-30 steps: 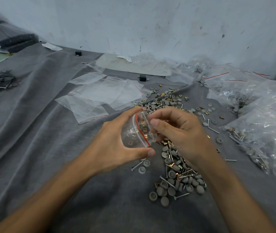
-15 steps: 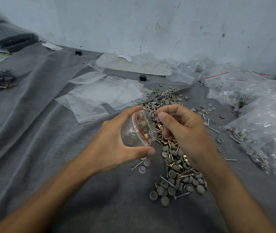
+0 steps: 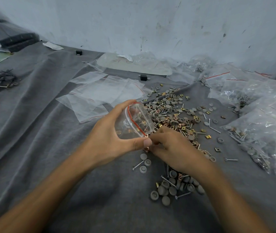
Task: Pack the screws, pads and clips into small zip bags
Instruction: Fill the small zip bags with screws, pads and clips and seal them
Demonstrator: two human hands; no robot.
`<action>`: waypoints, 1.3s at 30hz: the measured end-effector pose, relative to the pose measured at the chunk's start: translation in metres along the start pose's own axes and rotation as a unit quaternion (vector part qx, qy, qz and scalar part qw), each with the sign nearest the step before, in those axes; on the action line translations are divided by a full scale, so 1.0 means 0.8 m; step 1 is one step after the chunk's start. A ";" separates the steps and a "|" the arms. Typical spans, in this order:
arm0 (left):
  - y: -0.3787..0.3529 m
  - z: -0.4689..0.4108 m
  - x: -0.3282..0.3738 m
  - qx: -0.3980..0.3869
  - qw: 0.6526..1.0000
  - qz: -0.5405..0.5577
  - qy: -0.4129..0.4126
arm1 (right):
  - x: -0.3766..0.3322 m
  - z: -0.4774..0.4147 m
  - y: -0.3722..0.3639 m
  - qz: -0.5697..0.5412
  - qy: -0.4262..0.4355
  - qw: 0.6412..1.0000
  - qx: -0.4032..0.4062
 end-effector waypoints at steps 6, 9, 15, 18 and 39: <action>0.002 0.001 -0.001 -0.003 1.000 -0.004 0.017 | 0.000 0.001 -0.004 0.049 0.012 0.999 -0.010; 0.002 0.001 0.000 -0.002 1.000 -0.001 0.019 | 0.001 0.001 -0.002 0.047 0.006 0.999 -0.006; 0.001 0.002 0.001 -0.011 1.000 0.001 0.024 | -0.003 0.003 -0.007 0.057 0.012 0.998 -0.026; 0.001 0.003 0.001 -0.009 1.000 -0.002 0.023 | -0.004 0.002 -0.006 0.068 0.014 0.997 -0.022; 0.000 0.003 0.003 -0.013 1.000 -0.009 0.025 | -0.002 0.009 0.057 -0.345 0.042 0.906 0.241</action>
Point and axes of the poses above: each hand's wrist, its own z-axis away from the middle knuckle, its own y-axis out of the back of the hand, x = y × z, the point moved 5 cm from there along -z, towards the middle knuckle, and after that the axes turned 8 degrees about -z, right-handed, at the moved point
